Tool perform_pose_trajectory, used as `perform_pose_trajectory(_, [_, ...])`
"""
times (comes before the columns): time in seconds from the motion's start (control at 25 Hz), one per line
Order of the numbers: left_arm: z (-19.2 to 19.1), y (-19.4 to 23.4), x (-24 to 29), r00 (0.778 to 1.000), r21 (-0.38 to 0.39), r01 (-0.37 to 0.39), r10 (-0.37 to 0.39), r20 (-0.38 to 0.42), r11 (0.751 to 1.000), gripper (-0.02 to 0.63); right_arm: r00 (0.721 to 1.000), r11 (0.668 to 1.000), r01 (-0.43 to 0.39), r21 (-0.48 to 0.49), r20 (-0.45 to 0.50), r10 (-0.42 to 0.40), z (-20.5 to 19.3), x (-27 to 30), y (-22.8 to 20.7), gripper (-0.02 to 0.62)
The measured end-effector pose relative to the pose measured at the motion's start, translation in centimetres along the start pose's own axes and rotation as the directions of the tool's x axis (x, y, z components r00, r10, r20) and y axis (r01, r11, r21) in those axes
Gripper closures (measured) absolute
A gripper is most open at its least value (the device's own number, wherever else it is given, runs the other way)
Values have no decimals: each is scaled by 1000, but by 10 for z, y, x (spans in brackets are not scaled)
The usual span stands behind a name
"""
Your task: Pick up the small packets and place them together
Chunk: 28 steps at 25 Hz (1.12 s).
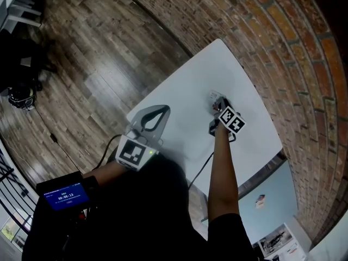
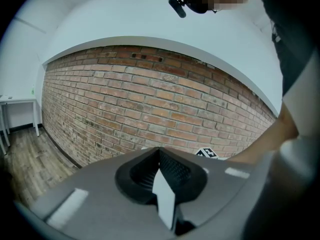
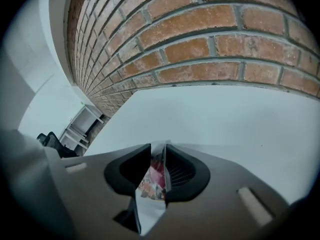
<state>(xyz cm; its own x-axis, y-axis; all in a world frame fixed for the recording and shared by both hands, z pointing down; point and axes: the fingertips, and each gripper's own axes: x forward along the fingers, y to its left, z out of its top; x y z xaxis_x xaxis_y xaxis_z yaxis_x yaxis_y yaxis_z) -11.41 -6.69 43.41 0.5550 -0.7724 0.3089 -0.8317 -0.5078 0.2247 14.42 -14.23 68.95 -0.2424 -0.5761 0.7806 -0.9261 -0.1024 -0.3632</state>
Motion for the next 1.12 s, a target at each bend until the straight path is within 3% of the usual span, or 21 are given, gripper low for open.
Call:
perform_pose_trajectory(0.52, [-2,-5,-6,1000,-2,-14,14,-18,1000,604,999,999,-34,-9,-18,34,1,-2,4,537])
perform_pose_trajectory(0.76, [-2,-7,-6,1000,-10,-7,7,-10,1000,605,997,997,-47,54,71,44,11,-19,9,571])
perform_pose_trajectory(0.92, [0,-15,-4,1000,3,21,-21,-2,1000,604,988,996,-71,62,144,62,20,-42,14,572])
perform_pose_trajectory(1.12, [4,-27,-3,998,15,63,-63,5,998,605,977,987,-76,140,206,46,16,-73,4,572])
